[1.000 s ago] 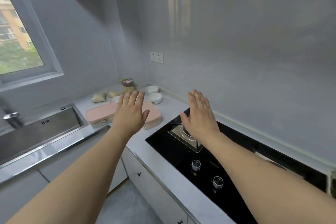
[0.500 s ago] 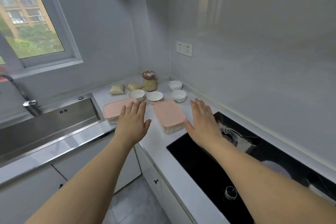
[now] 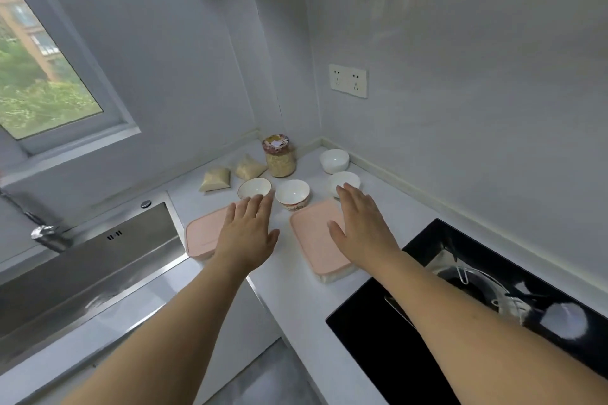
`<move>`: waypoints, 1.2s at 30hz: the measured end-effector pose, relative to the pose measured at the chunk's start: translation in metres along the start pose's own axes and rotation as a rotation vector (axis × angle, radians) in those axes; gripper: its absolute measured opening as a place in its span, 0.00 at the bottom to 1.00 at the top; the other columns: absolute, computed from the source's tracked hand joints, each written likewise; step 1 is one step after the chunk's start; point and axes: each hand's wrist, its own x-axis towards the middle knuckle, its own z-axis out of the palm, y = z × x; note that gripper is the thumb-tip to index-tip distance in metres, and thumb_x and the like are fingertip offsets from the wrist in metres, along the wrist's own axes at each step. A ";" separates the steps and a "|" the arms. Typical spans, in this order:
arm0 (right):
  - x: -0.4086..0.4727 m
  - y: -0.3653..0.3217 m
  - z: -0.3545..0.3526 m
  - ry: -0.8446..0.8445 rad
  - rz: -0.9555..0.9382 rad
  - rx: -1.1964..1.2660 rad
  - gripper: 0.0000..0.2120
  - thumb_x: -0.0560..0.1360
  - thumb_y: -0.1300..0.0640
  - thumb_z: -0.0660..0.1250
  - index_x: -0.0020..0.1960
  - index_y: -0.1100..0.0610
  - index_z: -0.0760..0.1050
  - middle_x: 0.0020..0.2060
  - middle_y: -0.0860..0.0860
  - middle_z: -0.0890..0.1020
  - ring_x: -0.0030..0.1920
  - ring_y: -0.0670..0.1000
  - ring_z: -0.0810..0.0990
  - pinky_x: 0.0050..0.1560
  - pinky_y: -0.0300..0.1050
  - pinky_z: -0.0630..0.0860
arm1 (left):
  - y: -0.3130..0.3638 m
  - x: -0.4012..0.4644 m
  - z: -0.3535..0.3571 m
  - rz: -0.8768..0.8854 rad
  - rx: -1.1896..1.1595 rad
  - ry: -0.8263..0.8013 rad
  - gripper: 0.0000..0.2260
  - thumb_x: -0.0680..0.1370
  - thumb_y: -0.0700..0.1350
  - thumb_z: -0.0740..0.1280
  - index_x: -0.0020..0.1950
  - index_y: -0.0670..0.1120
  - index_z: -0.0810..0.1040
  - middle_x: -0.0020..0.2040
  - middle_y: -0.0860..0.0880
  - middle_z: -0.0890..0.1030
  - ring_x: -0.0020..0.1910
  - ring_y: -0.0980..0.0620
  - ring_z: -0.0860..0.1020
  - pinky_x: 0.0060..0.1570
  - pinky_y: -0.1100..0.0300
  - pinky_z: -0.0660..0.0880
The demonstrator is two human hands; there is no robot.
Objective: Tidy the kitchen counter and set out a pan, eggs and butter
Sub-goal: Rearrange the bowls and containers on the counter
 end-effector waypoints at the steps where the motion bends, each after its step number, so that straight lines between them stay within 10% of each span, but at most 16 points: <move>1: 0.005 0.003 0.005 0.005 0.009 0.005 0.31 0.80 0.49 0.57 0.78 0.57 0.49 0.78 0.53 0.51 0.78 0.52 0.48 0.77 0.49 0.46 | 0.001 0.007 0.004 0.035 0.023 -0.020 0.31 0.80 0.55 0.60 0.79 0.46 0.54 0.76 0.45 0.61 0.75 0.43 0.59 0.74 0.45 0.53; 17: 0.121 0.009 0.079 -0.120 0.200 -0.043 0.32 0.80 0.49 0.57 0.78 0.58 0.49 0.77 0.53 0.53 0.77 0.51 0.49 0.77 0.50 0.46 | -0.084 0.145 0.076 0.185 0.041 -0.185 0.31 0.78 0.55 0.61 0.77 0.48 0.55 0.77 0.47 0.57 0.75 0.45 0.56 0.73 0.49 0.54; 36: 0.274 -0.012 0.175 -0.510 0.479 -0.137 0.47 0.72 0.40 0.67 0.79 0.52 0.41 0.78 0.52 0.42 0.77 0.57 0.46 0.75 0.55 0.48 | -0.198 0.281 0.175 -0.075 -0.300 -0.510 0.45 0.69 0.63 0.70 0.78 0.50 0.51 0.77 0.47 0.51 0.75 0.43 0.52 0.67 0.42 0.66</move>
